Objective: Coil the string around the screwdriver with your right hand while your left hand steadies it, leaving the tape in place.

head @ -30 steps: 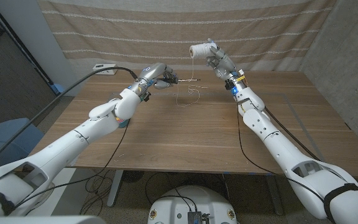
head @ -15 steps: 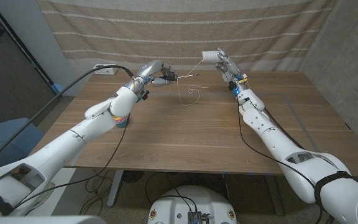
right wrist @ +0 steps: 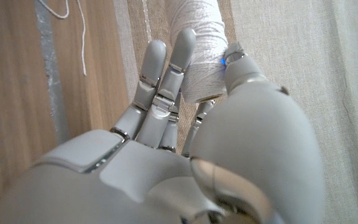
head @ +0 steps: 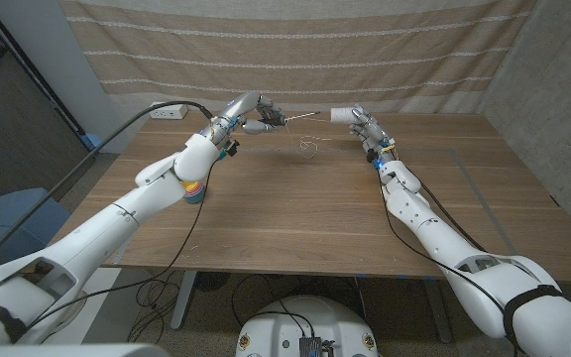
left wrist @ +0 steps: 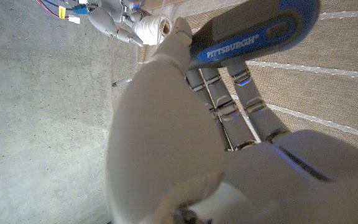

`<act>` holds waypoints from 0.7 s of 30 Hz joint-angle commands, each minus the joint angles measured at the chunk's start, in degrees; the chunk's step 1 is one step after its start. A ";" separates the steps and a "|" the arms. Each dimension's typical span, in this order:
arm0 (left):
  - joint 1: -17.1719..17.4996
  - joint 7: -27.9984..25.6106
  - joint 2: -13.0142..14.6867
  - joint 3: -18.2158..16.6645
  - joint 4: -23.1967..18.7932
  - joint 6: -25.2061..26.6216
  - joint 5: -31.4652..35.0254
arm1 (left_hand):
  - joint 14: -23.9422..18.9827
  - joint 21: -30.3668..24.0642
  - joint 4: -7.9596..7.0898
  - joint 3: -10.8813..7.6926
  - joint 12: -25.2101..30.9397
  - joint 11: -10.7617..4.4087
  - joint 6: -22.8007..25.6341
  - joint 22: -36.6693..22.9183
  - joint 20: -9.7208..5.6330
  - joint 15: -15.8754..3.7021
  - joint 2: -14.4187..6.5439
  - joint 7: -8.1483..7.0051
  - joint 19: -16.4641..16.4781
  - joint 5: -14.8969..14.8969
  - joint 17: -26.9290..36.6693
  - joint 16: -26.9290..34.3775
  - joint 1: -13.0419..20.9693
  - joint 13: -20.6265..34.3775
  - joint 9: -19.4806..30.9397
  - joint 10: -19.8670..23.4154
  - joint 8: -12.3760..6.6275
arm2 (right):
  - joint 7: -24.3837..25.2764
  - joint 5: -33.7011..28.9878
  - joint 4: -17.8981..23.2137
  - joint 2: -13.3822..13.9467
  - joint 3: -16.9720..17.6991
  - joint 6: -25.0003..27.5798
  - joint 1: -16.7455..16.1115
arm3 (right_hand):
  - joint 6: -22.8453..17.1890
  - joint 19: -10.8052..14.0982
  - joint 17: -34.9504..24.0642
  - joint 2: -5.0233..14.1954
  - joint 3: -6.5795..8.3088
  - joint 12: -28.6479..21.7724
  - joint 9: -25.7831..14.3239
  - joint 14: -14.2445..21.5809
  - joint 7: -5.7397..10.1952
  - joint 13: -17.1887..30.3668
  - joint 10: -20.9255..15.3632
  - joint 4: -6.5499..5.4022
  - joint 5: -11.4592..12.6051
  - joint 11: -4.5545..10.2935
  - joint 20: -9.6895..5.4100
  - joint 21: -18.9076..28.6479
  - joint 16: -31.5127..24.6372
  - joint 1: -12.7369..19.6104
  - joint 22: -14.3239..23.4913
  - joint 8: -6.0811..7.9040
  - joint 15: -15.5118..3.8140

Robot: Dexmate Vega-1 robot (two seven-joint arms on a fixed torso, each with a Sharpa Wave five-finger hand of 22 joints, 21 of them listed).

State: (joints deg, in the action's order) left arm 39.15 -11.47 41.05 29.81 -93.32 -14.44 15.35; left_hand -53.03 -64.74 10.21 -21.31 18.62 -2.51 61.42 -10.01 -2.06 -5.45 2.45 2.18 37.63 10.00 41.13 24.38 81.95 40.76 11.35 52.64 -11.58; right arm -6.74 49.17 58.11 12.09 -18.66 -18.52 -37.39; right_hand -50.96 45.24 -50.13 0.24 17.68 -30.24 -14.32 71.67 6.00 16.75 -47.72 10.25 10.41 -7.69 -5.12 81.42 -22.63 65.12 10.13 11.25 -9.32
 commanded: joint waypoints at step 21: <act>-2.25 -1.24 -2.38 0.92 1.52 2.99 0.92 | -2.63 -0.18 -1.06 -2.41 -0.33 0.00 4.23 -0.31 -10.06 -3.80 -6.77 2.49 1.32 0.30 0.23 -0.01 5.66 0.37 1.32 0.61 -0.36 | -6.36 0.45 23.01 13.51 -2.01 3.85 -17.89 | -10.29 0.38 -0.12 8.41 7.83 -7.68 0.03 2.82 -10.31 6.92 -7.54 -1.87 0.31 3.78 -7.01 0.43 0.26 9.14 0.07 0.34 -2.83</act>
State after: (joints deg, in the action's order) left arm 37.59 -11.95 39.42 30.14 -92.31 -12.72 15.67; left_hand -53.03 -64.54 10.21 -21.31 18.40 -2.31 61.42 -10.02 -2.15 -5.45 2.45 2.18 37.54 9.89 41.13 24.35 81.95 41.03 11.35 52.84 -11.58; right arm -5.91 47.50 72.54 19.69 -19.91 -17.12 -50.07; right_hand -50.96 45.24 -50.14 0.24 17.68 -30.30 -14.09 72.05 6.00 16.75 -47.72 10.25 10.20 -7.69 -5.12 81.42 -22.64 65.12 10.14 11.22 -9.32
